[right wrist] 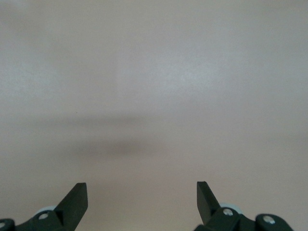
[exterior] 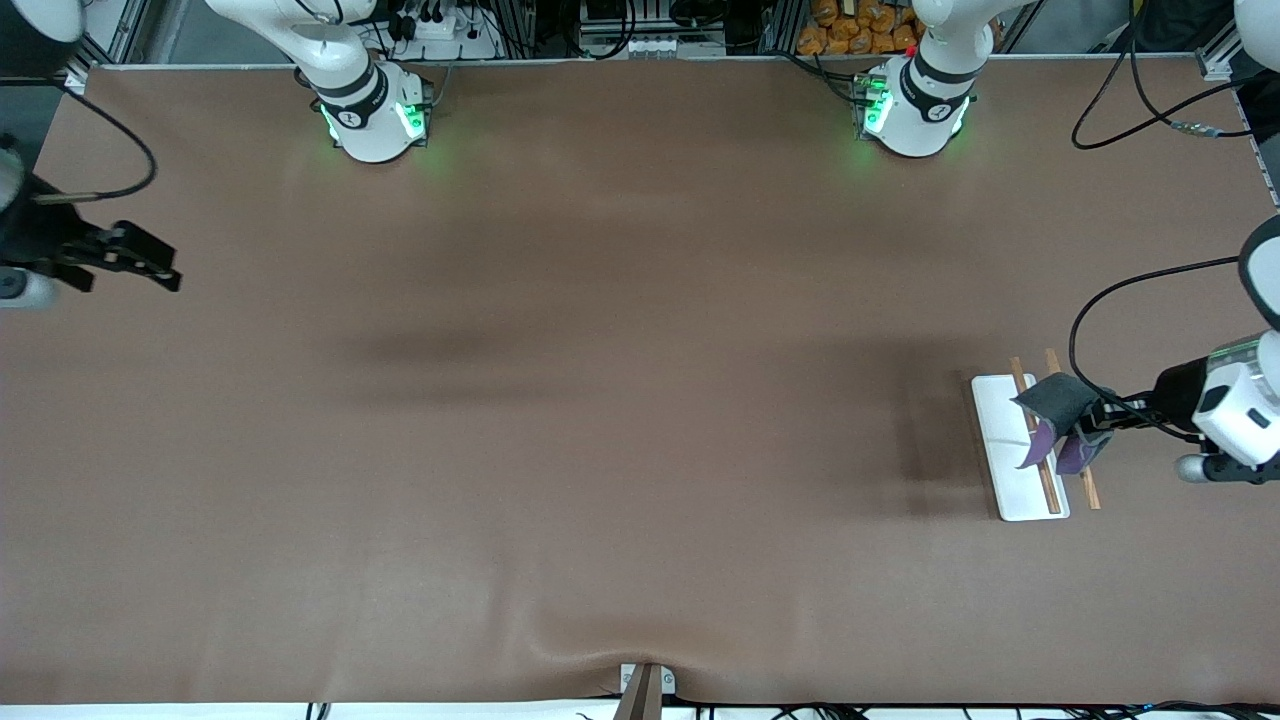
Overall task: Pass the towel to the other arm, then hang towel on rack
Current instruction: 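Lower the towel with the left gripper over the rack's dowels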
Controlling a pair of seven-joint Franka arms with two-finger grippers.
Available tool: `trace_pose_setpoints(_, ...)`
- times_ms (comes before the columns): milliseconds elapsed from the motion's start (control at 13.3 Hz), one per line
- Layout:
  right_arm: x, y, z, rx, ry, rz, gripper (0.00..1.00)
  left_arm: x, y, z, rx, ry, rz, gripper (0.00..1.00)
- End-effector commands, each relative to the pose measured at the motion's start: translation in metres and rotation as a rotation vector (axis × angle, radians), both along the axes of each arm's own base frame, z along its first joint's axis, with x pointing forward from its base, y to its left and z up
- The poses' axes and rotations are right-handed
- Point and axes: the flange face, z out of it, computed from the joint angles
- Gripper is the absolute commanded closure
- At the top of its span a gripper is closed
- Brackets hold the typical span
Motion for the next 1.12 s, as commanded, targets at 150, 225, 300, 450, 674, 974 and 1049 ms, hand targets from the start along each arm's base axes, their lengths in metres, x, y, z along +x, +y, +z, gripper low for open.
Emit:
trace_pose_setpoints(150, 0.005, 0.021, 0.014, -0.009, 0.049, -0.029, 0.0, 0.006, 0.02, -0.018, -0.073, 0.004, 0.052, 1.0)
trace_pose_setpoints(225, 0.008, 0.019, 0.015, -0.01, 0.039, -0.029, 0.0, 0.008, 0.026, -0.021, -0.07, -0.002, 0.057, 1.0)
trace_pose_setpoints(300, 0.008, 0.019, 0.014, -0.012, 0.037, -0.029, 0.0, 0.008, 0.027, -0.019, -0.062, -0.007, 0.049, 1.0)
trace_pose_setpoints(450, 0.008, 0.018, 0.014, -0.019, 0.038, -0.026, 0.0, 0.011, 0.031, -0.01, -0.033, -0.025, 0.041, 1.0)
trace_pose_setpoints(674, 0.009, 0.02, 0.017, -0.014, 0.033, -0.011, 0.0, 0.009, 0.041, -0.009, 0.006, -0.025, 0.032, 1.0)
trace_pose_setpoints(974, 0.009, 0.022, 0.02, -0.014, 0.025, -0.012, 0.0, 0.01, 0.046, -0.004, 0.005, -0.035, 0.041, 1.0)
trace_pose_setpoints(1049, 0.009, 0.022, 0.02, -0.011, 0.026, -0.018, 0.0, 0.008, 0.054, -0.003, 0.004, -0.037, 0.051, 1.0)
